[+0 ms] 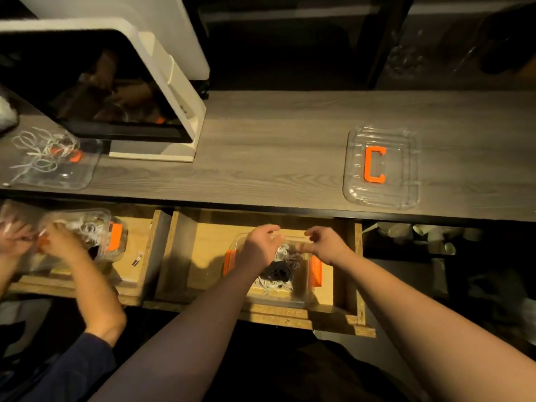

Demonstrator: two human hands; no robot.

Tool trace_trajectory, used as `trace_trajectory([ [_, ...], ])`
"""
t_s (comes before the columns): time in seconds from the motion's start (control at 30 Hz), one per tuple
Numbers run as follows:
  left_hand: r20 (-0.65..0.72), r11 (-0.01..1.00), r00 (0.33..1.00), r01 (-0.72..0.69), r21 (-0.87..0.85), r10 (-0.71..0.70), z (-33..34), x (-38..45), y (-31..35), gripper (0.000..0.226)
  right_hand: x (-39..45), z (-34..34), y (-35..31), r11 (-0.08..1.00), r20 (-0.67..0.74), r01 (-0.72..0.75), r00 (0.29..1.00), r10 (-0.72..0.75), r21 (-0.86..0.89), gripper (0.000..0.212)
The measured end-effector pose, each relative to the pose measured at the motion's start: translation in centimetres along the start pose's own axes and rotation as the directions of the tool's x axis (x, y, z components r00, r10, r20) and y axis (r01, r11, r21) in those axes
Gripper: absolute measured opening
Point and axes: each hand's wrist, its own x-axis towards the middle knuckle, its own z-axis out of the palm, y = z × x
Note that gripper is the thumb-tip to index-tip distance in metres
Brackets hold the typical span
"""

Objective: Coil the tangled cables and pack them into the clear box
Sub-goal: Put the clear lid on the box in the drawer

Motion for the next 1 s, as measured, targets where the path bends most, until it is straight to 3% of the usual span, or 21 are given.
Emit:
trace_trajectory([
  [0.1,-0.022,0.995,0.995,-0.1,0.015,0.1,0.2,1.9,4.3,0.031,0.5,-3.5,-0.9,0.981,-0.242,0.095,0.969,-0.052,0.169,0.032],
  [0.2,-0.001,0.987,0.987,-0.159,0.001,0.159,0.7,3.6,8.4,0.032,1.0,-7.6,-1.0,0.952,-0.411,0.152,0.911,-0.031,0.265,0.024],
  [0.27,0.044,0.982,0.981,-0.188,0.016,0.187,1.8,5.1,10.7,0.035,1.4,-10.6,-0.2,0.961,-0.526,0.14,0.851,0.006,0.239,0.025],
  [0.37,0.127,0.98,0.974,-0.195,0.032,0.19,4.2,7.6,14.1,0.044,2.3,-14.6,2.1,0.99,-0.663,0.005,0.743,0.09,0.139,0.045],
  [0.43,0.196,0.986,0.967,-0.168,0.003,0.164,6.0,9.1,16.2,0.051,3.0,-16.7,3.6,0.982,-0.645,-0.096,0.742,0.181,0.164,0.06],
  [0.57,0.258,0.996,0.964,-0.057,-0.061,0.071,9.1,10.9,19.1,0.055,3.8,-18.8,6.3,0.925,-0.472,-0.159,0.822,0.317,0.345,0.072],
  [0.73,0.254,0.988,0.965,0.095,-0.118,-0.062,11.8,13.4,17.9,0.065,3.9,-19.0,7.9,0.852,-0.44,-0.154,0.802,0.403,0.5,0.045],
  [0.83,0.214,0.98,0.974,0.112,-0.162,-0.076,12.0,14.7,16.6,0.057,4.2,-18.6,9.0,0.814,-0.43,-0.118,0.801,0.416,0.568,0.039],
  [0.93,0.209,0.976,0.975,0.116,-0.185,-0.077,10.2,12.3,17.4,0.066,3.6,-18.6,8.8,0.755,-0.38,-0.051,0.841,0.386,0.654,0.025],
  [1.0,0.19,0.947,0.977,0.146,-0.286,-0.093,8.9,11.9,17.1,0.055,2.9,-18.5,8.3,0.752,-0.343,-0.031,0.878,0.335,0.658,0.029],
])
